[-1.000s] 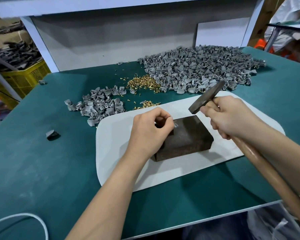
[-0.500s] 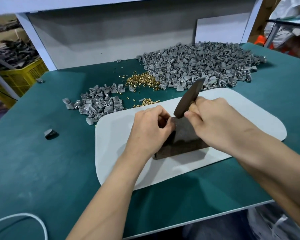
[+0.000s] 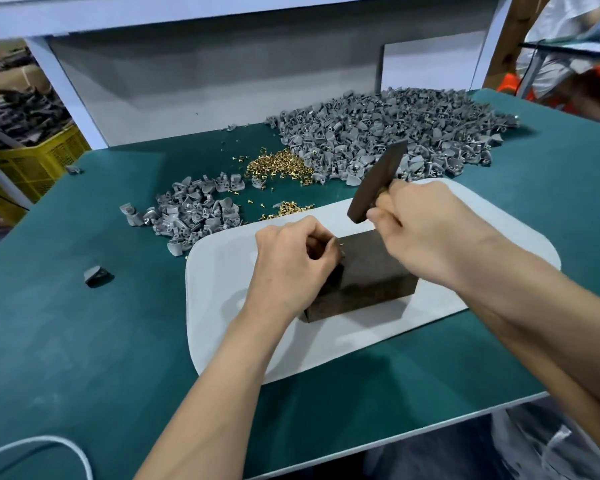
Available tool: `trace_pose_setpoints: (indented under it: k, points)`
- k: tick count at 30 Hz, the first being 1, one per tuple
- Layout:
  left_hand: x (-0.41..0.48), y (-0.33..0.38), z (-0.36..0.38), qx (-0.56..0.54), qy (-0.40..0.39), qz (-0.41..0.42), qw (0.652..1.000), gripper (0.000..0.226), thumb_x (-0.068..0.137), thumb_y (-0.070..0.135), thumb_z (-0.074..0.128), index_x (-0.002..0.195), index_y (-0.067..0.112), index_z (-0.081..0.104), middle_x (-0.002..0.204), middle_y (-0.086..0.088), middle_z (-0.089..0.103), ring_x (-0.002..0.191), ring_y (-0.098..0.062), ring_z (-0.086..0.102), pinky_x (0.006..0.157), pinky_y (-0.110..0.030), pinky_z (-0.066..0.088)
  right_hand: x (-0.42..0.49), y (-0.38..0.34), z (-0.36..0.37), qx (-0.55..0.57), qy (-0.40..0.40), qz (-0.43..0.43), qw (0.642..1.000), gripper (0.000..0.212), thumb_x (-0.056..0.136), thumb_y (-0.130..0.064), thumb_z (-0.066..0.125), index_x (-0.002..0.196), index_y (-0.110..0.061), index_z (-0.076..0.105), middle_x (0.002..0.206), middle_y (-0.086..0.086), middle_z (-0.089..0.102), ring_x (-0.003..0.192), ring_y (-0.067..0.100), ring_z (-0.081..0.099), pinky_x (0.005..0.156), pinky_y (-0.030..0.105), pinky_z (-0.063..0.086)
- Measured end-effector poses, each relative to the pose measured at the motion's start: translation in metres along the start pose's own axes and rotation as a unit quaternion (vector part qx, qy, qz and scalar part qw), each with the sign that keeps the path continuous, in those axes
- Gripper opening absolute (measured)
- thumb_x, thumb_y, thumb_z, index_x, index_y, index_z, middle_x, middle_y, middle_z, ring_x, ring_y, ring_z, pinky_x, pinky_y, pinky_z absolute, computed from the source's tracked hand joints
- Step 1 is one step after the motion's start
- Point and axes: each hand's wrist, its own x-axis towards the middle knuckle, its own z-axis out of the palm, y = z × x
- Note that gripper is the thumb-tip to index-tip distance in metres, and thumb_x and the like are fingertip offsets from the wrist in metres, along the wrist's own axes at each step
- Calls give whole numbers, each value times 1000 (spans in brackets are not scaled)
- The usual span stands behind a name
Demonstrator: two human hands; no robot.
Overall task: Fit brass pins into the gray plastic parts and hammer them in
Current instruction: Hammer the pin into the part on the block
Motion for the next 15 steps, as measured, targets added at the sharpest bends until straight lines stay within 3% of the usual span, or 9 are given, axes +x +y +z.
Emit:
trace_pose_setpoints:
  k: [4, 8, 12, 15]
  points:
    - [0, 0, 1, -6, 5, 1, 1000, 7, 80, 14, 68, 73, 12, 69, 67, 4, 67, 72, -21, 63, 83, -50, 47, -3, -7, 7, 1, -78, 23, 997, 29, 97, -29, 40, 72, -16, 34, 92, 11, 56, 93, 38, 57, 79, 39, 48]
    - [1, 0, 2, -4, -5, -10, 1000, 6, 80, 16, 68, 75, 18, 69, 72, 2, 68, 76, -23, 62, 85, -49, 46, -4, -8, -5, 49, -9, 22, 999, 39, 98, -28, 42, 63, -21, 27, 69, 1, 42, 77, 34, 48, 70, 36, 43]
    - [0, -1, 2, -15, -2, -12, 1000, 6, 81, 16, 68, 75, 17, 69, 72, 1, 68, 77, -24, 62, 85, -49, 46, -4, -12, -7, 58, -24, 20, 998, 40, 98, -25, 43, 61, -23, 29, 66, -3, 38, 74, 29, 45, 66, 29, 38]
    - [-1, -2, 2, -13, 0, -2, 1000, 8, 82, 17, 66, 74, 18, 67, 70, 7, 67, 74, -14, 62, 86, -41, 47, -2, -5, -10, 79, -30, 12, 996, 42, 99, -22, 42, 58, -19, 32, 57, -3, 40, 47, 21, 45, 41, 17, 37]
